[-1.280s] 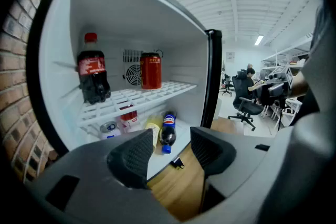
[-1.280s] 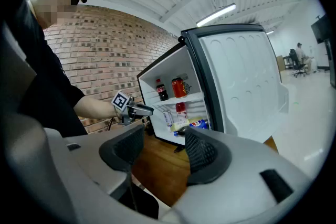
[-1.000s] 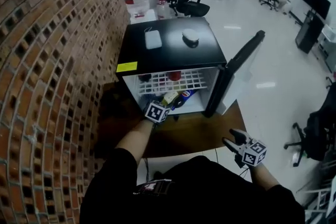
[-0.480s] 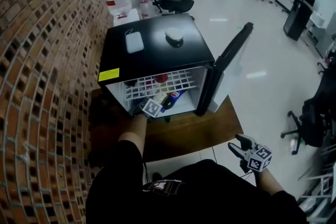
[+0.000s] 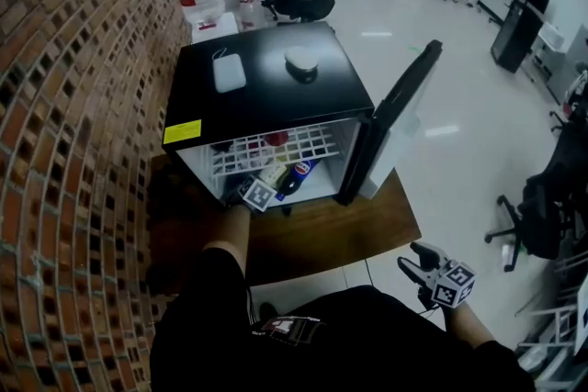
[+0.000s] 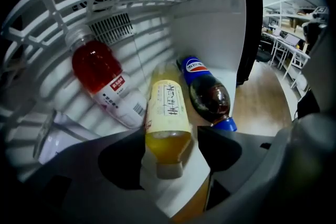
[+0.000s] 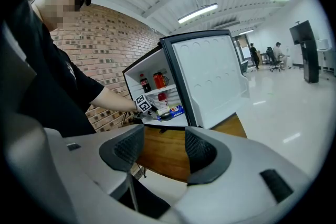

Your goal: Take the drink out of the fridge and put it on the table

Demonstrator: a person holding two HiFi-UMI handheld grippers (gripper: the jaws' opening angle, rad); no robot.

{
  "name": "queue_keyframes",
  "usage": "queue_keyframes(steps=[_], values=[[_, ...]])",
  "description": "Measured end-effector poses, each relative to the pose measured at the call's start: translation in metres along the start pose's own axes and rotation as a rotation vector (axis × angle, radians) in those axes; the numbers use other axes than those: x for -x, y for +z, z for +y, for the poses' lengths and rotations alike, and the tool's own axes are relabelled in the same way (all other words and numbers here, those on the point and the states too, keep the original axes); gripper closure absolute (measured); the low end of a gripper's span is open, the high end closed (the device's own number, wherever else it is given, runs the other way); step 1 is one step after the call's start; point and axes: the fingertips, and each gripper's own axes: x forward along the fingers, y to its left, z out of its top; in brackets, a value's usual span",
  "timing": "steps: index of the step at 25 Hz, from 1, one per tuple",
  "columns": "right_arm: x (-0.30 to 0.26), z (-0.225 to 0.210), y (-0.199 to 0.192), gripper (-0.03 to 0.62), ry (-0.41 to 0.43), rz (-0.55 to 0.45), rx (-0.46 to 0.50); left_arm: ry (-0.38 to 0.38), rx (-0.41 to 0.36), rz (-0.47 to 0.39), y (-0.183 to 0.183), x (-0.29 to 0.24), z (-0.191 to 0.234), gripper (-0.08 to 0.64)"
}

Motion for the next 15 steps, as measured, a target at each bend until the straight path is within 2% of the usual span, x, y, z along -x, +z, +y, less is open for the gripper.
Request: queue_keyframes(steps=[3, 15], values=[[-0.001, -0.002, -0.003, 0.322, -0.005, 0.010, -0.005, -0.015, 0.019, -0.008, 0.004, -0.003, 0.002, 0.244], [0.002, -0.004, -0.009, 0.322, -0.028, 0.037, -0.013, 0.022, 0.015, -0.006, 0.011, -0.023, 0.016, 0.250]])
